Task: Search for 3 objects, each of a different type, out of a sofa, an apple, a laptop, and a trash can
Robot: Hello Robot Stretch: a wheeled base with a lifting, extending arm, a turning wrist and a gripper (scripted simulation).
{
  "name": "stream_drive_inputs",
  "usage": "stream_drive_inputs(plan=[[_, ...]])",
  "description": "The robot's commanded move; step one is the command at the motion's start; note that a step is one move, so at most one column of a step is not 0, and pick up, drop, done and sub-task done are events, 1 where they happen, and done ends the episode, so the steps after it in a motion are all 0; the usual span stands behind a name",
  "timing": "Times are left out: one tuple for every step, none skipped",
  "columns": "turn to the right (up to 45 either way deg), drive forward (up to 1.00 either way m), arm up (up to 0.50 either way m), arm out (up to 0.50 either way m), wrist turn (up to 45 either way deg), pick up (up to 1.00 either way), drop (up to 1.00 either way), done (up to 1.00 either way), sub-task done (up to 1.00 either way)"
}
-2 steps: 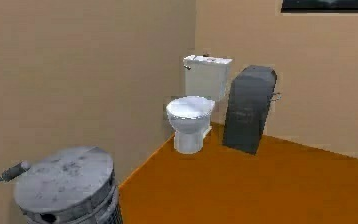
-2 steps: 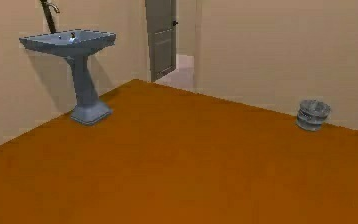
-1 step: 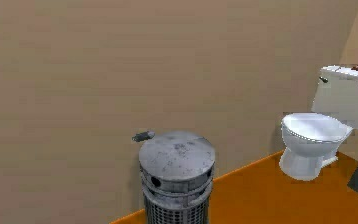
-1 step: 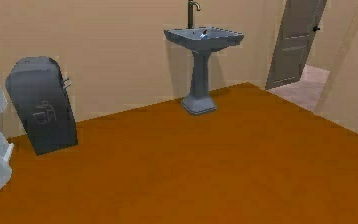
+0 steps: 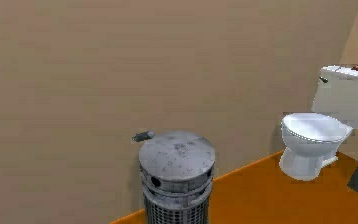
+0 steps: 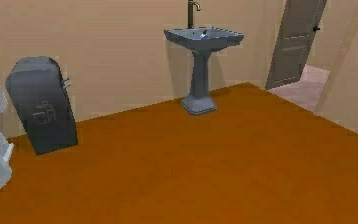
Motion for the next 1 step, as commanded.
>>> stream_drive_inputs(plan=[[45.0,0.00,0.00,0.00,0.0,0.00,0.00,0.00,0.00]])
